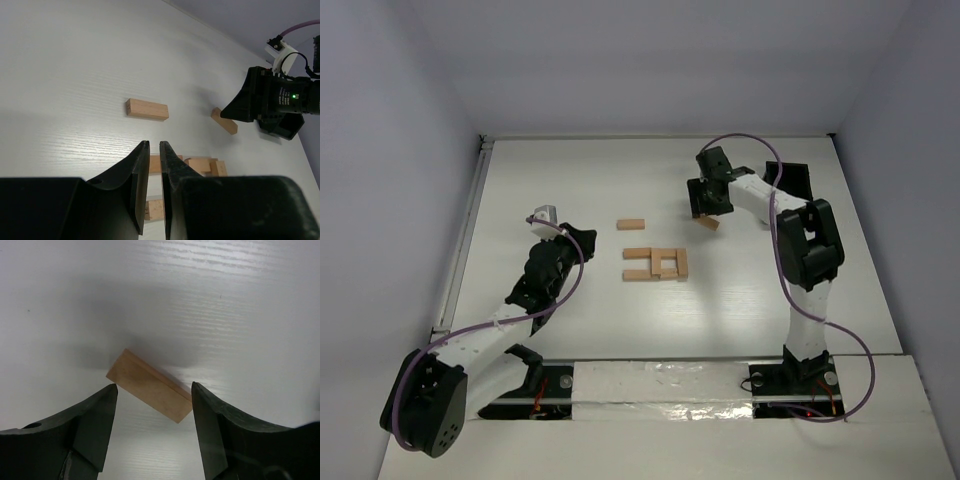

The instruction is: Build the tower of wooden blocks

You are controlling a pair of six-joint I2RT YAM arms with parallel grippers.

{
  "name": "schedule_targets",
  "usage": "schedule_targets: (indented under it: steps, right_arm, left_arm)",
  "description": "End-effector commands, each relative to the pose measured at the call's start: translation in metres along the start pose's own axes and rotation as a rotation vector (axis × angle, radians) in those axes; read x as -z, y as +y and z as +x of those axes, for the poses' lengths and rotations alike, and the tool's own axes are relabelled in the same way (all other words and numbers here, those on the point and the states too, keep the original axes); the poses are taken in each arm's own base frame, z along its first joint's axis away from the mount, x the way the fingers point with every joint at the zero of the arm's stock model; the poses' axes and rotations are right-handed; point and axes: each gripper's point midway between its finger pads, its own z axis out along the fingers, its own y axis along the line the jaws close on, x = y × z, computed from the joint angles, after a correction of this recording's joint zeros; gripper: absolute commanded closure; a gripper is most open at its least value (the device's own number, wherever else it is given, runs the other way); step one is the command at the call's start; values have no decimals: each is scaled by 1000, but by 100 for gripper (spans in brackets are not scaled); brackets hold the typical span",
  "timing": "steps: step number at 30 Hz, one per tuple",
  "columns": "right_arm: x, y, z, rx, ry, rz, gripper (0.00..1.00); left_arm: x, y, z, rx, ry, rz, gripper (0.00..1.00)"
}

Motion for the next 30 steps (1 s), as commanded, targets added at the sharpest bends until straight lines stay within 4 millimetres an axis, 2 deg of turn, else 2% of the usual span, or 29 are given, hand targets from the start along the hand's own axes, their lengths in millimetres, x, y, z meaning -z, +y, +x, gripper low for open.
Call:
schedule_targets:
  steps: [1, 3, 7, 9, 13, 18, 20, 21, 22, 24, 25, 28, 30]
  right_arm:
    - [0, 3, -11, 34, -6, -10, 33]
    - [-5, 3, -8, 29, 5, -9, 34]
    - [-12, 7, 0, 21, 26, -25, 45]
    - [-14, 7, 3, 20, 31, -26, 48]
    - [-17, 6, 6, 2, 40, -15, 63]
    - [-14, 7, 5, -63, 24, -9, 66]
    - [-7, 6, -6, -113, -15, -17, 63]
    - [-3, 10, -9, -123, -26, -42, 59]
    - [2, 13, -13, -132, -42, -62, 49]
    - [15, 13, -28, -138, -96, -96, 40]
    - [18, 12, -31, -121, -108, -96, 31]
    - [18, 10, -27, -79, -87, -90, 20]
    - [14, 8, -18, -70, -56, -79, 19]
  left_arm:
    - [-5, -20, -26, 7, -66, 56, 88]
    - [-5, -20, -25, 6, -63, 56, 88]
    - [-6, -20, -25, 6, -64, 55, 88]
    - [-6, -20, -23, 6, -58, 54, 88]
    - [-7, -19, -23, 5, -58, 50, 88]
    - [-7, -19, -23, 4, -59, 51, 88]
    - [-7, -19, -23, 5, -57, 51, 88]
    - [-7, -20, -23, 5, -56, 55, 88]
    - [-7, -19, -23, 4, -56, 53, 88]
    - [-6, -19, -24, 4, -60, 50, 88]
    - [-6, -19, -24, 4, -60, 50, 88]
    - [-6, -21, -25, 6, -61, 56, 88]
    - [-5, -21, -26, 7, -63, 58, 88]
